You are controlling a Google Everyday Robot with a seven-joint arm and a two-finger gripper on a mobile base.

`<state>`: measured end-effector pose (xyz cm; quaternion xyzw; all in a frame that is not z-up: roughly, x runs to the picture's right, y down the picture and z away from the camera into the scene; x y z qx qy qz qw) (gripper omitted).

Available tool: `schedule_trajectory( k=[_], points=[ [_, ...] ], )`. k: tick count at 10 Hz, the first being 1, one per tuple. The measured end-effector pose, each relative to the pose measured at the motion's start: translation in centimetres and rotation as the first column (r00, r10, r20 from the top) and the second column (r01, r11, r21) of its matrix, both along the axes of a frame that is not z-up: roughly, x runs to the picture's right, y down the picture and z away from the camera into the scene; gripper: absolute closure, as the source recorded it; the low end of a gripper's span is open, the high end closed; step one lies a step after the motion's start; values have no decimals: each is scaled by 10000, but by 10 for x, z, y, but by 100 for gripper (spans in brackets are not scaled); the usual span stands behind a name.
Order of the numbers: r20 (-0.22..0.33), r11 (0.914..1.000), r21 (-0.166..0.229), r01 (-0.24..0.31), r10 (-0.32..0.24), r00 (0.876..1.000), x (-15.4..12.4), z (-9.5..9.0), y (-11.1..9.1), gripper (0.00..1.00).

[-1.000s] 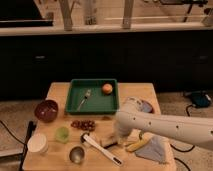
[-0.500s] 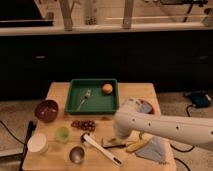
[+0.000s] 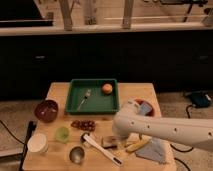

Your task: Place eraser in plastic cup

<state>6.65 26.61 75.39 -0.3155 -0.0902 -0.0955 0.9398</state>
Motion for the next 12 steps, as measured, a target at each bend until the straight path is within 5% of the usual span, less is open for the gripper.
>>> schedule_trajectory(
  k=[6, 12],
  points=[
    [-71, 9993, -109, -348, 348, 9994, -2, 17, 4, 23],
    [-233, 9984, -472, -300, 289, 9993, -6, 38, 21, 83]
  ],
)
